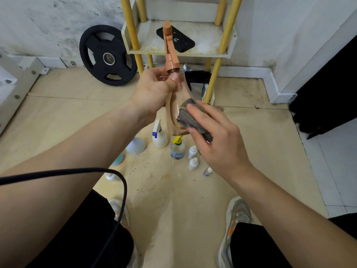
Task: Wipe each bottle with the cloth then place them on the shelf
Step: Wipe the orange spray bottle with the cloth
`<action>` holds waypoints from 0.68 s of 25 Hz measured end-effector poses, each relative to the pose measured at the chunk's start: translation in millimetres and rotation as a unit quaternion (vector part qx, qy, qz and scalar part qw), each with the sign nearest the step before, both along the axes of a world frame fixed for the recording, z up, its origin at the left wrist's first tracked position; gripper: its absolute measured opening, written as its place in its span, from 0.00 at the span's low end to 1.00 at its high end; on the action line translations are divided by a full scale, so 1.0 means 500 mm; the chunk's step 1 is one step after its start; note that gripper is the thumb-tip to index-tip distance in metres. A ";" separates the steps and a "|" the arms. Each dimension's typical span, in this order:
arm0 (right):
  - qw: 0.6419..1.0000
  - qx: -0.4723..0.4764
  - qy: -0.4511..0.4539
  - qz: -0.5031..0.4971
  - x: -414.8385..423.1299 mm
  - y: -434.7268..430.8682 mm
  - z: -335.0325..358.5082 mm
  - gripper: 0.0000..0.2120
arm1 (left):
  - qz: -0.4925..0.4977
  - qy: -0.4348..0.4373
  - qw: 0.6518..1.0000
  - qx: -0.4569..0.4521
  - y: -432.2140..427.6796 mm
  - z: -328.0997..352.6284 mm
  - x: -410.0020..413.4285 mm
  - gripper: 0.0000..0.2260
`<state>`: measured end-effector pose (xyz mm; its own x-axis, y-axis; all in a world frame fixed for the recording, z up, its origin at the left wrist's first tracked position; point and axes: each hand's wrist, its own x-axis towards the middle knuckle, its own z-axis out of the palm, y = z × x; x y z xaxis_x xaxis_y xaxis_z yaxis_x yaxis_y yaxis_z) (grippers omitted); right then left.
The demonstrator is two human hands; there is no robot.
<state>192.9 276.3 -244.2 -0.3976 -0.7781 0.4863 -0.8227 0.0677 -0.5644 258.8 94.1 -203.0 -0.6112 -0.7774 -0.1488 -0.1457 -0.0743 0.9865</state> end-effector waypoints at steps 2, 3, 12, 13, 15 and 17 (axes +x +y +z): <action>0.999 -0.002 0.033 -0.003 -0.006 -0.008 0.006 0.21 | -0.019 0.005 1.000 0.019 0.013 -0.007 -0.001 0.12; 1.000 -0.006 0.021 -0.011 -0.011 -0.013 0.011 0.21 | -0.031 0.008 0.999 0.031 0.024 -0.011 -0.002 0.12; 1.000 0.007 -0.027 -0.004 -0.006 -0.005 0.008 0.20 | 0.030 0.009 0.999 0.039 0.017 -0.004 -0.001 0.11; 1.000 0.019 0.015 0.014 0.000 -0.002 0.003 0.19 | 0.037 0.007 0.999 0.038 0.015 -0.004 -0.001 0.11; 0.995 0.039 0.084 0.024 0.000 -0.005 0.004 0.19 | 0.026 -0.003 0.999 0.035 0.025 -0.006 -0.001 0.10; 0.996 0.035 0.077 -0.006 -0.005 -0.012 0.013 0.19 | 0.005 -0.005 0.999 0.043 0.037 -0.007 -0.004 0.10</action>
